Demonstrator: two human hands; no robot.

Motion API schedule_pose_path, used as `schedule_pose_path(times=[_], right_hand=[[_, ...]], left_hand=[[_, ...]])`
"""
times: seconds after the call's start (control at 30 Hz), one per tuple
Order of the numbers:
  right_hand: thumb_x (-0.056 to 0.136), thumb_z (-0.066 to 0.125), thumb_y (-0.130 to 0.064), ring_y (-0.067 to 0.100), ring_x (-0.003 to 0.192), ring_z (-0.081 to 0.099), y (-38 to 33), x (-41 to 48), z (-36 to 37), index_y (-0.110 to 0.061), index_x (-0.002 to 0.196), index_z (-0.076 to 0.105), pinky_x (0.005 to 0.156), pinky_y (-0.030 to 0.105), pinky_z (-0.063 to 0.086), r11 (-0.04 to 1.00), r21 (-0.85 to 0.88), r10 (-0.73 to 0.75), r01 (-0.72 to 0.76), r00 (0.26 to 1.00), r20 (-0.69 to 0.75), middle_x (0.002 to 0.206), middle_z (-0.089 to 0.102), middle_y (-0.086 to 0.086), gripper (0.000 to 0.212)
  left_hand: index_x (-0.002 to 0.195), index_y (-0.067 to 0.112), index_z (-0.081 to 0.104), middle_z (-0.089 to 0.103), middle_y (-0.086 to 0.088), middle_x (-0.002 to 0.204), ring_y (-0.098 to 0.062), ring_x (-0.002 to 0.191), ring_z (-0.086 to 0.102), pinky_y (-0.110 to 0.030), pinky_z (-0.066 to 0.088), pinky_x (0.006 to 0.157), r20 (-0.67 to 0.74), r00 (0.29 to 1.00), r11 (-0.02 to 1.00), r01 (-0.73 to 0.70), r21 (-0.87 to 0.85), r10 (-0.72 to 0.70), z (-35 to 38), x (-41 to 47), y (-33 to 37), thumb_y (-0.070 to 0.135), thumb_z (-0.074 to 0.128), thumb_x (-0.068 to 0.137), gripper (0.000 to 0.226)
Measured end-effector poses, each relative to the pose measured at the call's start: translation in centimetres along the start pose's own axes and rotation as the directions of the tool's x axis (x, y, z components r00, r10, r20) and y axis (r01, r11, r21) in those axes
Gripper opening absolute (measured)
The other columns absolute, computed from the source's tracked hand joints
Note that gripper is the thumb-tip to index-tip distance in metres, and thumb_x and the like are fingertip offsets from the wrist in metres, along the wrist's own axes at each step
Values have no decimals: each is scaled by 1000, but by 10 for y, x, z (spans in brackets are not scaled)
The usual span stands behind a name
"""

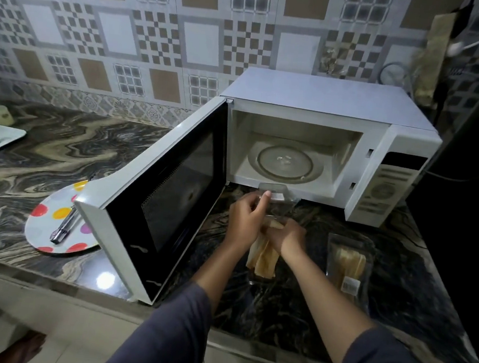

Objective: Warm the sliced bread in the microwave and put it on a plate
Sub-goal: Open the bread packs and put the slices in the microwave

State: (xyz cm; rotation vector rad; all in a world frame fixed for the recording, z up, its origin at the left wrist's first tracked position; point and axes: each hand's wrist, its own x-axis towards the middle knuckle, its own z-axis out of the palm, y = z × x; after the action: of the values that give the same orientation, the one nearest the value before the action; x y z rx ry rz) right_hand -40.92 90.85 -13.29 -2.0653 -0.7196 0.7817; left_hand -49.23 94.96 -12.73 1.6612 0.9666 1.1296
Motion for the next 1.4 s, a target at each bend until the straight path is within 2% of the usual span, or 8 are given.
schedule_pose_path(times=[0.17, 0.27, 0.5, 0.67, 0.83, 1.07, 1.23, 1.4], right_hand=[[80, 69, -28, 17, 80, 61, 15, -10, -21, -9, 105, 60, 70, 29, 51, 976, 214, 33, -29, 999, -17, 100, 66, 8, 33], [75, 71, -36, 21, 84, 63, 29, -19, -32, -13, 99, 62, 82, 43, 56, 955, 288, 82, -76, 997, -7, 94, 67, 6, 35], [78, 69, -35, 21, 89, 58, 45, -34, -76, -11, 111, 59, 62, 27, 46, 955, 293, 72, -51, 996, -59, 104, 62, 8, 42], [76, 70, -32, 22, 85, 58, 41, -30, -109, -10, 99, 60, 72, 34, 51, 982, 190, 33, -3, 987, -157, 95, 63, 7, 33], [77, 70, -31, 20, 79, 55, 33, -21, -124, -8, 100, 60, 70, 32, 45, 981, 186, -3, 53, 966, -257, 91, 60, 7, 33], [78, 70, -27, 19, 82, 55, 12, 17, -114, -6, 105, 59, 69, 28, 43, 975, 172, -75, 139, 940, -332, 94, 59, 6, 36], [79, 67, -30, 20, 82, 55, -13, 72, -111, -7, 107, 56, 66, 27, 40, 977, 91, -158, 194, 937, -311, 99, 59, 6, 37], [82, 65, -31, 19, 83, 54, -47, 141, -94, -6, 111, 56, 61, 22, 38, 979, -31, -202, 200, 947, -250, 103, 60, 5, 39]], left_hand=[[82, 13, 67, 68, -6, 82, -8, 76, 60, -25, 44, 66, 25, 999, 999, -38, 34, 38, -2, -5, -2, 30, 50, 95, 27], [82, 22, 61, 63, 5, 80, 4, 73, 55, -19, 42, 66, 66, 995, 997, -79, 8, 79, -2, -11, -1, 25, 49, 95, 18], [105, 17, 67, 68, 3, 105, -3, 99, 62, -20, 47, 87, 124, 987, 989, -83, -120, 98, 4, -25, -12, 19, 48, 96, 21], [119, 12, 59, 60, 1, 120, -1, 111, 53, -10, 39, 96, 136, 989, 989, -32, -142, 51, 13, -35, -17, 11, 50, 94, 27], [131, 11, 50, 48, -2, 140, -12, 132, 42, -21, 30, 109, 223, 973, 999, -51, 1, 49, 20, -43, -37, 20, 51, 94, 38], [141, 17, 38, 30, 6, 151, -2, 140, 24, -13, 18, 114, 290, 954, 981, -127, 147, 80, 16, -61, -67, 41, 45, 93, 54], [136, 10, 44, 39, 6, 142, -13, 137, 33, -11, 18, 111, 76, 997, 952, -22, 305, -2, 7, -16, -92, 20, 43, 97, 40], [141, 5, 34, 31, -12, 151, -21, 143, 21, -26, 10, 116, 187, 975, 799, -16, 601, -121, 20, 53, -122, 21, 37, 98, 46]])
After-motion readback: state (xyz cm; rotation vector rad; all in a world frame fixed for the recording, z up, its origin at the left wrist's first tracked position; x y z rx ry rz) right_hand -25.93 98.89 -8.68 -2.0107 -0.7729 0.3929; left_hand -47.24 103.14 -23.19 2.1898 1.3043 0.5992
